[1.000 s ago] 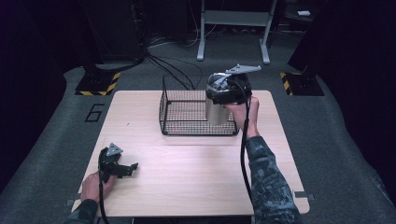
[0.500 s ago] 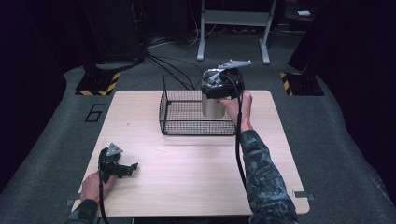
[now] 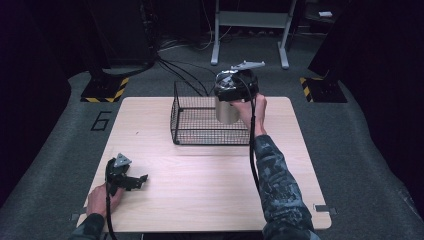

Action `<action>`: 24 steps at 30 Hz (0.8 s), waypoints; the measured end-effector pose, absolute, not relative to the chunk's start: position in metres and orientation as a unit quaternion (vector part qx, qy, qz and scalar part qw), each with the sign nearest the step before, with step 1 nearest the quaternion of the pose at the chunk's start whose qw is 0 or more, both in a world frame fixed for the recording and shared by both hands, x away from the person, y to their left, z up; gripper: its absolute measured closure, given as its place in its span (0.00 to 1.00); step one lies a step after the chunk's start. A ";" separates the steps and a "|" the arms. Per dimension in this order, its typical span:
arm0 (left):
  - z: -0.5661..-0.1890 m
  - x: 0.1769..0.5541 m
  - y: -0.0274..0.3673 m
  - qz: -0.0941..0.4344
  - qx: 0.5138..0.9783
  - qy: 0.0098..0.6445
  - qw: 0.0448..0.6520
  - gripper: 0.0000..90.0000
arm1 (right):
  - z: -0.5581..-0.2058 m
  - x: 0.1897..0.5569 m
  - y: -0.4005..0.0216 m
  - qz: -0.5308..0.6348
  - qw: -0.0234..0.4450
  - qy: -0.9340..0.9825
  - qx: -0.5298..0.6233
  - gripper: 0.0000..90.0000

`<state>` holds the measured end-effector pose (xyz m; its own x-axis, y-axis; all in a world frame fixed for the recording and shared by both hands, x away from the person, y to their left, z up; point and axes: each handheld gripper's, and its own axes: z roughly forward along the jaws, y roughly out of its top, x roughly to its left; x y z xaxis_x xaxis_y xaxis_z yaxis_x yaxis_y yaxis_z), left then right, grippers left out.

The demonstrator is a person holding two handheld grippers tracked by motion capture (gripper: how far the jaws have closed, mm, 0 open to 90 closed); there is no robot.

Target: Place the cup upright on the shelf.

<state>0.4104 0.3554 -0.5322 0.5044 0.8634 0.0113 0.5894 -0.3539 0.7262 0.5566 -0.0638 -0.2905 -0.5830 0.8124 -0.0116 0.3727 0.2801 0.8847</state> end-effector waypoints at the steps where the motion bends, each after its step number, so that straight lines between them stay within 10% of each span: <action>1: -0.532 0.410 0.355 0.201 0.798 0.455 0.340 0.00 | -0.291 0.558 -0.063 0.457 0.240 0.761 0.393 0.04; 24: -0.532 0.410 0.356 0.202 0.802 0.451 0.336 0.00 | -0.307 0.583 -0.053 0.445 0.240 0.755 0.418 0.04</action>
<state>0.4104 0.3562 -0.5317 0.5127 0.8583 0.0212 0.5875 -0.3688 0.7203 0.5826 -0.0526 -0.3066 -0.5353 0.8446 0.0104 0.4179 0.2540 0.8723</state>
